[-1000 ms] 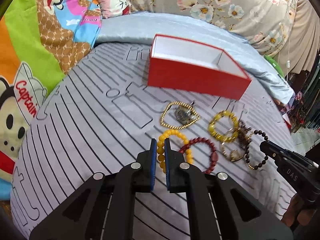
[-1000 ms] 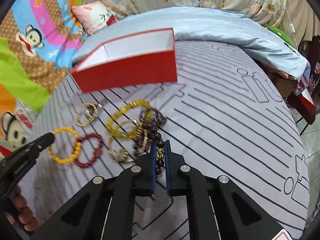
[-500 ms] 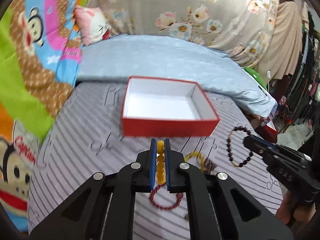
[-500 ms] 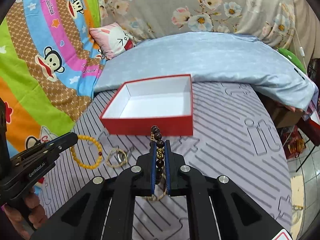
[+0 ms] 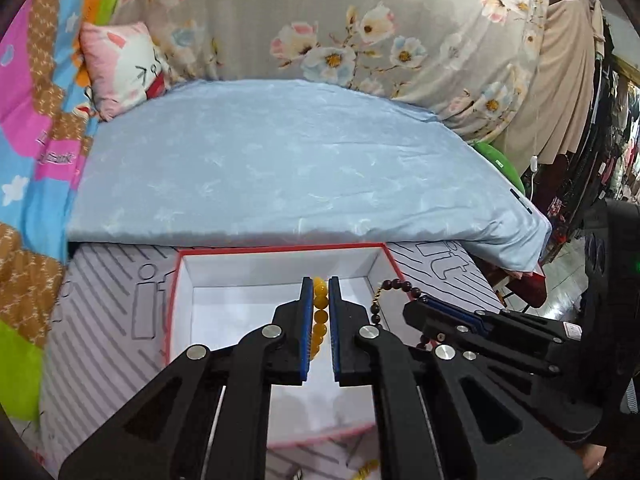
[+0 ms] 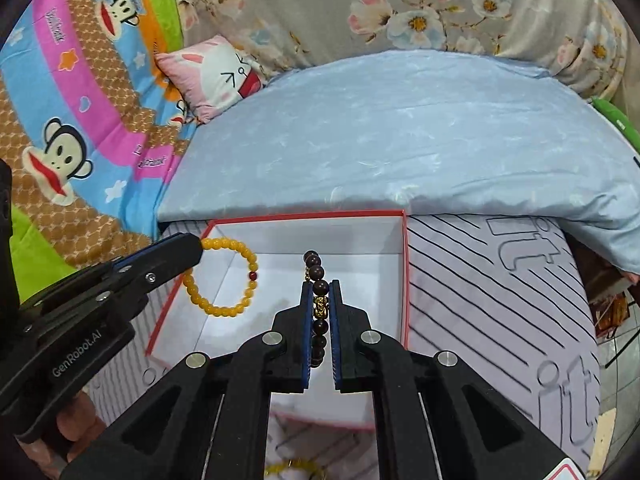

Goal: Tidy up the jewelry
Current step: 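Carry both bracelets into the red box and open both grippers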

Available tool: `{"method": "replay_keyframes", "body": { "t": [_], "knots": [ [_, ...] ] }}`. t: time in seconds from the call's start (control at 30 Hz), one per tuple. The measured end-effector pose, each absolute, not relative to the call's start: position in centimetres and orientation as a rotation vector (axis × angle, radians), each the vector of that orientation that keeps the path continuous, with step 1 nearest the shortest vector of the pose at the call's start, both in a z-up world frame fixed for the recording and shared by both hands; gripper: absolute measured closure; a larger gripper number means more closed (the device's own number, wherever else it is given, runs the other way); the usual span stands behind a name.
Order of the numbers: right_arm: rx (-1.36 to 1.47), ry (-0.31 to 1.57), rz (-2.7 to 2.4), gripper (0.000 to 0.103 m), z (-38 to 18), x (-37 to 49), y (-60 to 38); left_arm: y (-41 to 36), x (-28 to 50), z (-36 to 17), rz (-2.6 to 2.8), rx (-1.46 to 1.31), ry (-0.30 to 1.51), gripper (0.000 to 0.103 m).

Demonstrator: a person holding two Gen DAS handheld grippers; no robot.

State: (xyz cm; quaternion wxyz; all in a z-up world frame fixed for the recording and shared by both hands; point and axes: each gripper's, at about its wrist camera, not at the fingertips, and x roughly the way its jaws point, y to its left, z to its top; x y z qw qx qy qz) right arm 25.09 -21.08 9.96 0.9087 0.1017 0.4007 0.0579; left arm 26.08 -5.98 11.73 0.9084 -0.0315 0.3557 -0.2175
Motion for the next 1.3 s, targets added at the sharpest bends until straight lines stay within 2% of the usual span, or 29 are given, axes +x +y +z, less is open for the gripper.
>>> {"method": "replay_keyframes", "body": {
  "t": [0.33, 0.4, 0.43, 0.47, 0.53, 0.57, 0.9, 1.3],
  "knots": [
    [0.191, 0.948, 0.101, 0.095, 4.7, 31.3, -21.2, -5.8, 33.3, 5.3, -0.406, -0.04, 0.876, 0.095],
    [0.154, 0.948, 0.053, 0.086, 4.4, 31.6, -21.2, -5.3, 33.7, 4.9, -0.362, -0.036, 0.888, 0.091],
    [0.145, 0.942, 0.045, 0.082, 4.5, 31.7, -21.3, -4.9, 33.6, 5.0, -0.357, -0.051, 0.878, 0.084],
    [0.139, 0.926, 0.035, 0.071, 4.8, 31.5, -21.4, -4.6, 33.5, 5.2, -0.344, -0.058, 0.867, 0.069],
    [0.145, 0.889, 0.037, 0.062, 5.6, 30.9, -21.8, -3.9, 33.0, 5.8, -0.309, -0.065, 0.828, 0.047],
    [0.133, 0.867, 0.015, 0.057, 6.2, 30.5, -21.9, -3.6, 32.8, 6.2, -0.291, -0.063, 0.811, 0.046],
    [0.15, 0.776, 0.024, 0.057, 10.0, 24.7, -23.2, -1.3, 27.8, 8.9, -0.175, -0.005, 0.721, 0.046],
    [0.151, 0.799, 0.032, 0.057, 9.6, 14.2, -20.9, 0.3, 17.3, 7.3, -0.136, 0.037, 0.753, 0.046]
  ]
}}
